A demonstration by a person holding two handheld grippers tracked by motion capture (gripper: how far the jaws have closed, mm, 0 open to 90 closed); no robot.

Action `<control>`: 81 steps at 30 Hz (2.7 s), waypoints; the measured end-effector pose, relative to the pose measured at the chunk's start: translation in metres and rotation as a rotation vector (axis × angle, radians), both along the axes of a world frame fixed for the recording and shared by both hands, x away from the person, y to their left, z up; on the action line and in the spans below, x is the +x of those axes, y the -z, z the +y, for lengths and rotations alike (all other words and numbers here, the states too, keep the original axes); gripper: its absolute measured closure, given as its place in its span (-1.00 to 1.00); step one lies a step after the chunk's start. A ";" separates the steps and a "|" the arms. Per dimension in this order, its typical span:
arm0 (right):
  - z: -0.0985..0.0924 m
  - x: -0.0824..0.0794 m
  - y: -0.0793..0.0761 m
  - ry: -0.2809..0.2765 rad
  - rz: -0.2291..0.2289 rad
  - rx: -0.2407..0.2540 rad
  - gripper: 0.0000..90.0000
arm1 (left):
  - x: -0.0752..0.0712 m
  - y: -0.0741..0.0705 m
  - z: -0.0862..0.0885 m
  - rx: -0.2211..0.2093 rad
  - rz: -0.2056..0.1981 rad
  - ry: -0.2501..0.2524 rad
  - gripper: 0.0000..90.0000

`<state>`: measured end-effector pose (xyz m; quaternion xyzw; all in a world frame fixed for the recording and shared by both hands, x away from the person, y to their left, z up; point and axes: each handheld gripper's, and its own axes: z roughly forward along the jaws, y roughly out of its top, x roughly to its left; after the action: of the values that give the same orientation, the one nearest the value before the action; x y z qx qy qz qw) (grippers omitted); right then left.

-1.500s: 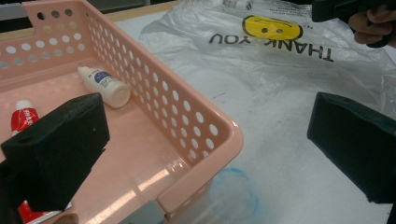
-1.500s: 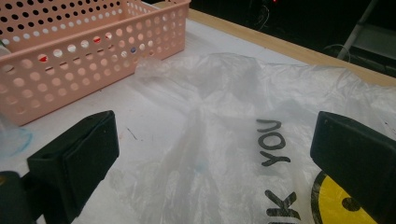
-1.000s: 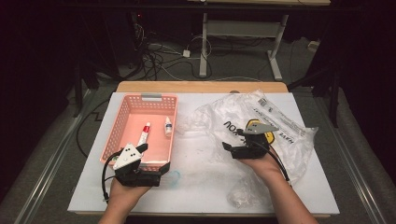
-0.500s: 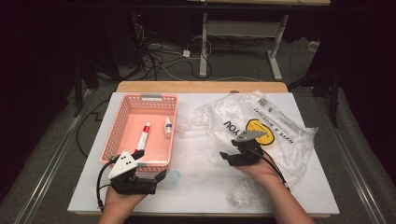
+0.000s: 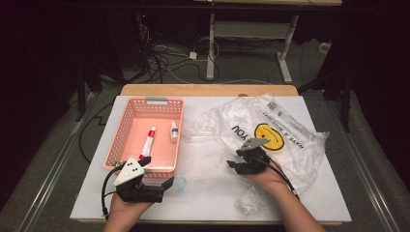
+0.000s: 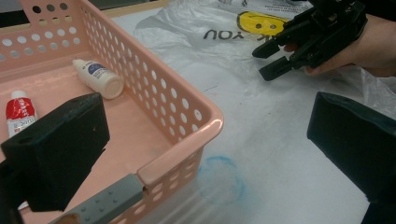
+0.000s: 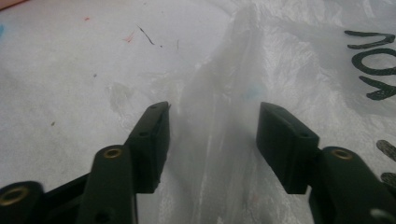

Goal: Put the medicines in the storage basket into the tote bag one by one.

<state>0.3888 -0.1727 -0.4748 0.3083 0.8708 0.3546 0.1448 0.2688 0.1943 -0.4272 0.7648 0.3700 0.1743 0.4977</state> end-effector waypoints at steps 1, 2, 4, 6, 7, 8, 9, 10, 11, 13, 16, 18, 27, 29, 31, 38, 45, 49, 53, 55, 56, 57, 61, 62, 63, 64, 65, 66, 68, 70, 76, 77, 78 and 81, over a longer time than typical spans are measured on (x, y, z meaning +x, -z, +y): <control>-0.001 0.000 0.000 0.000 0.006 0.003 0.07 | 0.000 0.000 0.000 0.000 0.001 -0.001 -1.00; -0.001 0.000 0.000 0.009 0.008 0.001 0.12 | 0.000 0.000 0.000 0.000 0.001 -0.001 -1.00; -0.003 0.001 0.001 0.020 0.016 0.017 0.20 | 0.000 0.000 0.000 0.000 0.002 0.002 -1.00; -0.005 0.002 0.001 0.023 0.019 0.026 0.25 | 0.000 0.000 -0.001 0.001 0.002 0.002 -1.00; -0.006 0.002 0.001 0.030 0.020 0.024 0.29 | 0.000 0.000 -0.001 0.001 0.001 0.002 -1.00; -0.006 0.002 0.001 0.039 0.022 0.026 0.36 | 0.000 0.000 -0.001 0.001 0.001 0.003 -1.00; -0.007 0.002 0.001 0.041 0.019 0.026 0.42 | 0.000 0.000 -0.001 0.001 0.001 0.003 -1.00; -0.007 0.003 0.001 0.037 0.015 0.031 0.48 | 0.000 0.000 -0.001 0.002 0.001 0.002 -1.00; -0.008 0.003 0.001 0.035 0.016 0.033 0.53 | 0.000 0.000 -0.001 0.002 0.002 0.001 -1.00; -0.008 0.003 0.001 0.029 0.015 0.030 0.64 | 0.000 0.001 -0.001 0.004 0.002 0.001 -1.00; -0.009 0.003 0.000 0.026 0.010 0.033 0.72 | 0.000 0.001 -0.001 0.003 0.004 0.001 -1.00; -0.011 0.002 -0.004 0.029 -0.007 0.056 0.80 | 0.000 0.001 -0.001 0.004 0.003 0.001 -1.00; -0.018 -0.003 -0.016 0.026 -0.075 0.093 1.00 | 0.000 0.001 -0.001 0.007 0.005 0.003 -1.00; -0.019 -0.006 -0.021 0.020 -0.100 0.104 1.00 | 0.001 0.001 -0.001 0.006 0.007 0.001 -1.00; -0.020 -0.006 -0.025 0.016 -0.124 0.113 1.00 | 0.001 0.001 -0.001 0.008 0.007 0.002 -1.00; -0.027 -0.009 -0.043 0.042 -0.160 0.180 1.00 | 0.001 0.001 0.000 0.009 0.008 0.001 -1.00; -0.037 -0.009 -0.054 0.074 -0.186 0.243 1.00 | 0.002 0.002 0.001 0.003 0.009 -0.004 -1.00; -0.044 -0.009 -0.062 0.108 -0.200 0.291 1.00 | 0.002 0.002 0.002 0.002 0.009 -0.006 -1.00; -0.050 -0.011 -0.066 0.126 -0.223 0.329 1.00 | 0.002 0.001 0.004 -0.005 0.009 -0.015 -1.00; -0.053 -0.012 -0.069 0.128 -0.240 0.338 1.00 | 0.003 0.001 0.007 -0.003 0.008 -0.022 -1.00; -0.054 -0.013 -0.071 0.131 -0.246 0.346 1.00 | 0.003 0.001 0.008 -0.003 0.010 -0.026 -1.00; -0.055 -0.013 -0.072 0.129 -0.254 0.350 1.00 | 0.003 0.001 0.008 -0.003 0.010 -0.026 -1.00; -0.058 -0.017 -0.079 0.119 -0.286 0.376 1.00 | 0.004 0.000 0.013 -0.007 0.010 -0.042 -1.00; -0.059 -0.018 -0.080 0.116 -0.291 0.381 1.00 | 0.004 0.000 0.014 -0.009 0.012 -0.045 -1.00; -0.059 -0.019 -0.081 0.116 -0.298 0.386 1.00 | 0.004 0.000 0.015 -0.009 0.013 -0.048 -1.00; -0.059 -0.019 -0.083 0.120 -0.304 0.391 1.00 | 0.004 0.000 0.015 -0.009 0.013 -0.048 -1.00; -0.060 -0.020 -0.084 0.116 -0.306 0.397 1.00 | 0.005 0.000 0.016 -0.010 0.015 -0.051 -1.00; -0.060 -0.020 -0.084 0.118 -0.314 0.399 1.00 | 0.005 0.000 0.017 -0.010 0.015 -0.055 -1.00; -0.060 -0.021 -0.086 0.119 -0.318 0.406 1.00 | 0.005 0.000 0.019 -0.007 0.018 -0.060 -1.00; -0.060 -0.021 -0.088 0.121 -0.323 0.415 1.00 | 0.006 -0.001 0.022 -0.006 0.019 -0.069 -1.00; -0.060 -0.022 -0.091 0.116 -0.333 0.432 1.00 | 0.007 -0.003 0.030 -0.008 0.017 -0.097 -1.00; -0.060 -0.022 -0.091 0.112 -0.331 0.433 1.00 | 0.007 -0.004 0.034 -0.011 0.017 -0.110 -1.00; -0.060 -0.021 -0.091 0.110 -0.333 0.434 1.00 | 0.008 -0.005 0.037 -0.014 0.016 -0.119 -1.00; -0.060 -0.022 -0.091 0.107 -0.329 0.433 1.00 | 0.009 -0.006 0.045 -0.019 0.017 -0.144 -1.00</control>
<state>0.3672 -0.2322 -0.3842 0.3160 0.7219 0.5696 0.2336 0.2779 0.2390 -0.4211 0.7331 0.4298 0.1995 0.4879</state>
